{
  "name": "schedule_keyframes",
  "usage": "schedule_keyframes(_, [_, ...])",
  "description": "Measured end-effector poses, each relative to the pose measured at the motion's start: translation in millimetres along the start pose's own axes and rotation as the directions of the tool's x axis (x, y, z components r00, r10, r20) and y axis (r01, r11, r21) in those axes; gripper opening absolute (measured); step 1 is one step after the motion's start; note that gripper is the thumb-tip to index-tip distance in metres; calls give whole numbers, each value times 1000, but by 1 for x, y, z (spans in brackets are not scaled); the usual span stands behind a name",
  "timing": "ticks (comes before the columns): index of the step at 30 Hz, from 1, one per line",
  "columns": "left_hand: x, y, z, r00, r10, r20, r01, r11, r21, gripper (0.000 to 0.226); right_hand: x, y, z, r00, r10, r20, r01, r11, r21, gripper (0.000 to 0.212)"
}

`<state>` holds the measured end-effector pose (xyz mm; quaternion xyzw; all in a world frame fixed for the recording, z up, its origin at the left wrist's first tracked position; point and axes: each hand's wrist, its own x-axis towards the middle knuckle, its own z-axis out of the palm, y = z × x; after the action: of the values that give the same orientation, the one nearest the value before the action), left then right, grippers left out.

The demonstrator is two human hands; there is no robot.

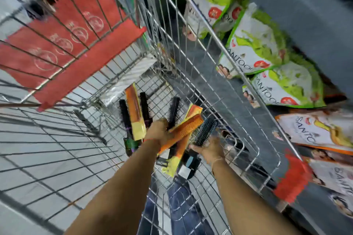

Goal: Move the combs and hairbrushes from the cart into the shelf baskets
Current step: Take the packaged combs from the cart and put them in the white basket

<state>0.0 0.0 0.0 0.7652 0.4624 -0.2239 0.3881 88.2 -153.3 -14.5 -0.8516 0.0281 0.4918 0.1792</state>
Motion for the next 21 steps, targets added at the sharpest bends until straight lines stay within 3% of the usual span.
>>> schedule_keyframes(4, [-4,-2,27,998,-61,36,58,996,65,61,4,6,13,1000,23,12,-23,999,-32,94])
schedule_keyframes(6, [-5,-9,33,994,-103,27,103,994,-24,61,6,8,13,1000,26,-11,-27,998,-64,92])
schedule_keyframes(8, [-4,-16,31,987,-158,-14,151,965,-214,41,9,6,10,999,36,-12,-36,998,-44,85])
schedule_keyframes(10, [-3,-19,24,965,-261,-16,214,824,-525,26,7,5,9,999,28,-25,-29,999,-19,77])
schedule_keyframes(11, [-3,-20,19,951,-310,4,235,713,-661,31,3,4,9,998,9,-65,-8,1000,8,74])
schedule_keyframes(13, [1,-21,7,927,-374,22,243,557,-794,41,-5,-1,7,970,-66,-235,72,997,17,70])
schedule_keyframes(15, [7,-22,-7,922,-388,2,207,490,-847,46,-10,-9,7,905,-221,-363,202,975,-90,58])
schedule_keyframes(18, [15,-26,-27,908,-408,-91,128,479,-868,48,-11,-32,18,850,-453,-269,382,881,-279,39])
schedule_keyframes(21, [16,-32,-31,900,-420,-118,124,507,-853,36,-10,-49,45,877,-452,-161,365,846,-389,39])
